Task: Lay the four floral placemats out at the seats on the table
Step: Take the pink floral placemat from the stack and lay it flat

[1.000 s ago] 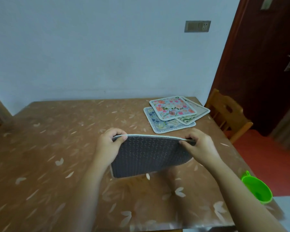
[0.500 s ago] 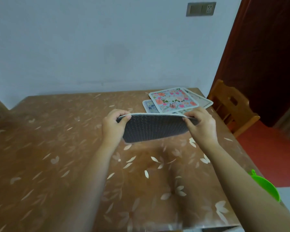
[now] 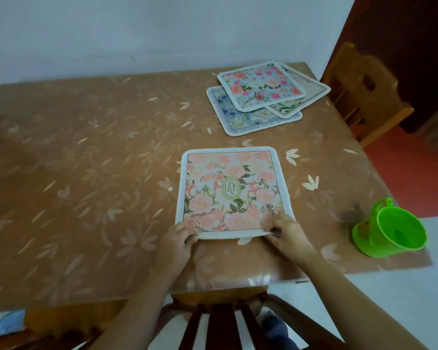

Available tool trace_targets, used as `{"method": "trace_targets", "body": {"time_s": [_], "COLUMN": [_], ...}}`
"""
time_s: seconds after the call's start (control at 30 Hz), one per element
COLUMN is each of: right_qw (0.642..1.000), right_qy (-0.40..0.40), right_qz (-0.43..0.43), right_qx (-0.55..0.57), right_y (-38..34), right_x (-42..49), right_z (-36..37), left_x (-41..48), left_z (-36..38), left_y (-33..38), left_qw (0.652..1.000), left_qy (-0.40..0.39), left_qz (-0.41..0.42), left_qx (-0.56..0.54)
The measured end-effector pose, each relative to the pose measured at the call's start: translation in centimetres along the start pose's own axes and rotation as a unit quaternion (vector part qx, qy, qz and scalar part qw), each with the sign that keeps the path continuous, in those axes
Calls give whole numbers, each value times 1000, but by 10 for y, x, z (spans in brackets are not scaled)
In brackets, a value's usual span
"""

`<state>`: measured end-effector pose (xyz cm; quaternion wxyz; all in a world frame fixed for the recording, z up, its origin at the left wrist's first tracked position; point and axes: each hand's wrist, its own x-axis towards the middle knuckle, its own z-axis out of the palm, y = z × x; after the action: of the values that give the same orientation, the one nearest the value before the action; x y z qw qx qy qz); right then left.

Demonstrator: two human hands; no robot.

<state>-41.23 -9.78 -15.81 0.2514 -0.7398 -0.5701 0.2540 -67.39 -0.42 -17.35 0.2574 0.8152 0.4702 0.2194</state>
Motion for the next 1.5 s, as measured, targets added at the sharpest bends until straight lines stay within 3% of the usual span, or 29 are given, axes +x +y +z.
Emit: {"method": "trace_targets", "body": {"time_s": [0.13,0.57,0.97,1.5], "right_qw": [1000,1000,994,992], "right_qy": [-25,4,-16,-69], "right_qz": [11,14,22,52], "right_qx": [-8,-13,-101,-88], "right_y": [2,0,-5,-15], "right_x": [-8,-18,-23,-39], "right_z": [16,32,27,23], "left_x": [-12,-28,-27,-42], "left_z": [0,2,0,-5], "left_y": [-6,-14,-8,-7], "left_qw": [1000,998,998,994], "left_qy": [-2,6,-20,-86], "left_qz": [-8,-62,-47,-54], "left_qx": [1,-1,31,29]}}
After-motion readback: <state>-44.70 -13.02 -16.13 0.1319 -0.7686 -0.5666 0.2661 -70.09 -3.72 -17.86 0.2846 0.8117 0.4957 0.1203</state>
